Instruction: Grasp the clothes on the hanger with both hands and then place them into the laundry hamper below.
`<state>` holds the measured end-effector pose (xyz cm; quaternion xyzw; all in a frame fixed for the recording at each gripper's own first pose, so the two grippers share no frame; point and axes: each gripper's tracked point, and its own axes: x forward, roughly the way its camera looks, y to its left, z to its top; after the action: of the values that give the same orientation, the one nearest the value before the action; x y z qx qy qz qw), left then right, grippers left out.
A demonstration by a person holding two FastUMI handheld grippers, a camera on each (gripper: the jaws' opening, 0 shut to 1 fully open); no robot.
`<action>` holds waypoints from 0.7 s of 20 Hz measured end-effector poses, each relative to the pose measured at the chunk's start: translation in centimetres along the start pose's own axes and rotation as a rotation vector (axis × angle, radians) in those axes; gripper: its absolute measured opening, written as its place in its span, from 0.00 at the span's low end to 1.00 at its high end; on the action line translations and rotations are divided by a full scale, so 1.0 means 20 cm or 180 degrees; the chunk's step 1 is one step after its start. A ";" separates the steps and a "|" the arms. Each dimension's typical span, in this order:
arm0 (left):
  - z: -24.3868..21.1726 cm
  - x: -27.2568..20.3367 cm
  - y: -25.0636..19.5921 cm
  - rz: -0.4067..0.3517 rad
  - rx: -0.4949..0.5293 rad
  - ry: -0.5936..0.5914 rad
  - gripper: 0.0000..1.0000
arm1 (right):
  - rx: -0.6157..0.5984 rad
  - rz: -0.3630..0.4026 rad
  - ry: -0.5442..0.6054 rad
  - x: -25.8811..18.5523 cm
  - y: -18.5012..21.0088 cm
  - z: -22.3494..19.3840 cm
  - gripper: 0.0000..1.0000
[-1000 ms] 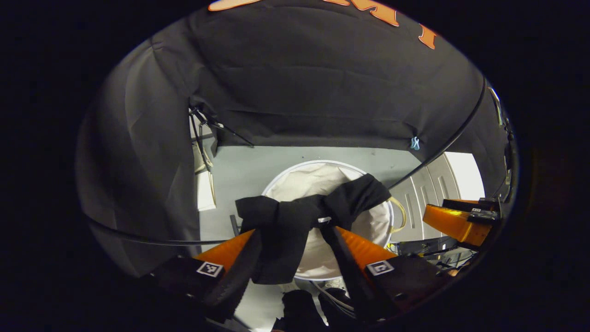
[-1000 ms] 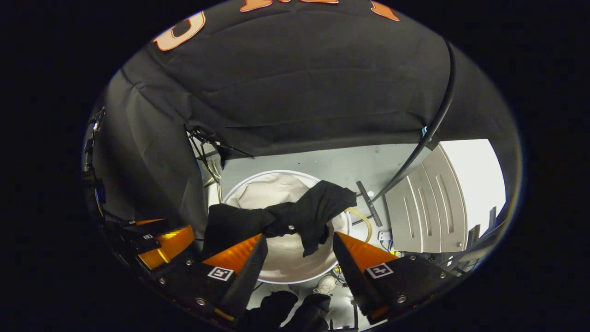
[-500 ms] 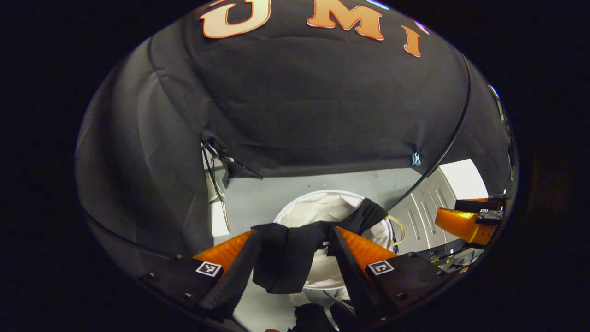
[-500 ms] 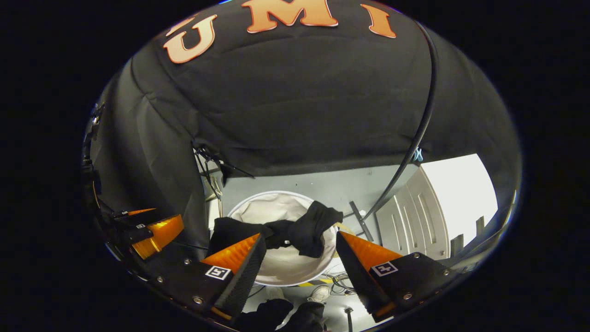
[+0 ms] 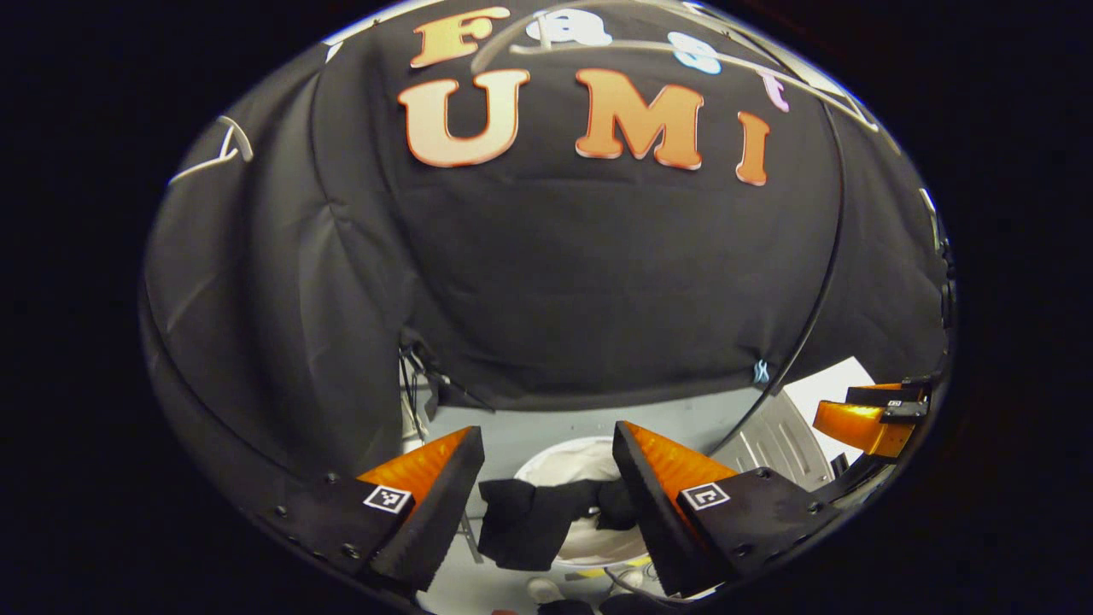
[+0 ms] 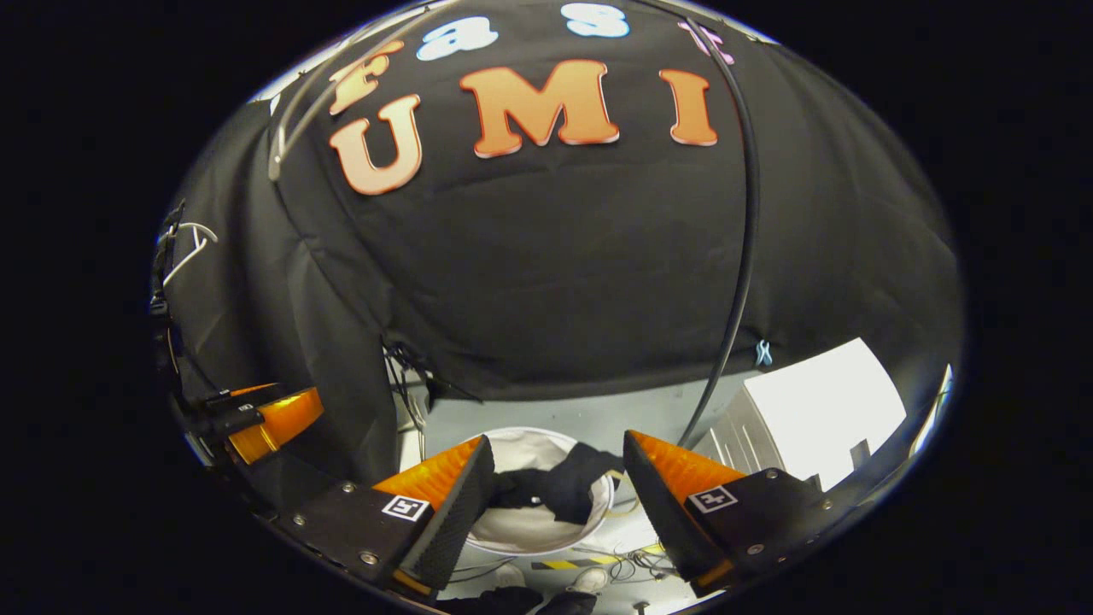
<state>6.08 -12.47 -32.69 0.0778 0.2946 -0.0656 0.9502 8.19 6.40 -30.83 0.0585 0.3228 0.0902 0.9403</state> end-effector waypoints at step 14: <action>0.91 -0.71 0.04 0.0121 -0.0073 -0.1385 1.00 | -0.0330 0.0042 -0.1200 -0.75 -0.05 0.82 0.94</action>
<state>4.57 -13.87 -9.72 0.0566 0.0817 -0.0596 0.9933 6.82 1.50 -9.22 0.0280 0.1356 0.1003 0.9853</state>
